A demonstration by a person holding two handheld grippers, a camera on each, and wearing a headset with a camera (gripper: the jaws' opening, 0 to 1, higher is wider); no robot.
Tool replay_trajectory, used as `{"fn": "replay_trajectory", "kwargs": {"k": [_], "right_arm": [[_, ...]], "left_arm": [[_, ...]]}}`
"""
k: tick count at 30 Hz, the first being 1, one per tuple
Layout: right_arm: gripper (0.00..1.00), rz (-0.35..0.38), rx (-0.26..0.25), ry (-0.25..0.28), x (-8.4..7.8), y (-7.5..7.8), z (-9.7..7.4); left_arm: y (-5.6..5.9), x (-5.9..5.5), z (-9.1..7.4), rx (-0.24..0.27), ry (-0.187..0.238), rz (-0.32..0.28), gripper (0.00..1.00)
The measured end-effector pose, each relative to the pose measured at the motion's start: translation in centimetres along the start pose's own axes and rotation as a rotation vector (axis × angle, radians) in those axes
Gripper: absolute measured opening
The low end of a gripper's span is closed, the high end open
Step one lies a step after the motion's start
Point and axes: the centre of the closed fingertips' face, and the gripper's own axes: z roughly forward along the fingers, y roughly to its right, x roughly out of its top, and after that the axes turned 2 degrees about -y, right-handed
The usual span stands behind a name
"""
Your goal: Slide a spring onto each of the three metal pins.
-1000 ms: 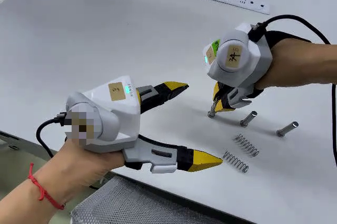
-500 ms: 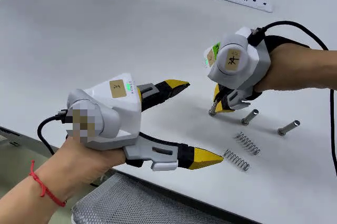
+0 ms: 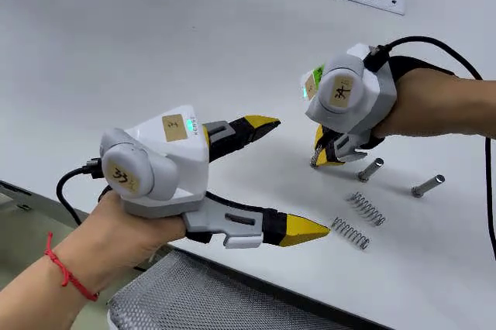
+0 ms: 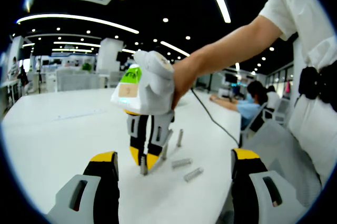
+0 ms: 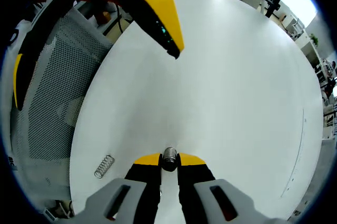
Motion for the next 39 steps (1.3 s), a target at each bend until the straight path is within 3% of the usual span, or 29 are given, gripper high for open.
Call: {"fn": "replay_trajectory", "kwargs": {"k": [13,20,25,32,39], "right_arm": [[0.16,0.019,-0.005,0.025,0.1,0.2,0.1],[0.23,0.025,-0.025,0.055,0.4,0.0,-1.2],[0.25,0.053,-0.054,0.109,0.6,0.2,-2.5],[0.31,0.129,-0.107,0.251,1.7,-0.4,-6.8],[0.4,0.169,-0.173,0.361,0.5,-0.7,-9.9]], "left_arm": [[-0.1,-0.1,-0.2,0.001,-0.005,0.004,0.89],[0.2,0.2,-0.2,-0.003,-0.013,0.013,0.88],[0.3,0.2,-0.2,-0.015,-0.032,0.03,0.88],[0.4,0.4,-0.3,-0.024,-0.057,0.051,0.88],[0.9,0.4,-0.1,-0.041,-0.091,0.076,0.87]]}}
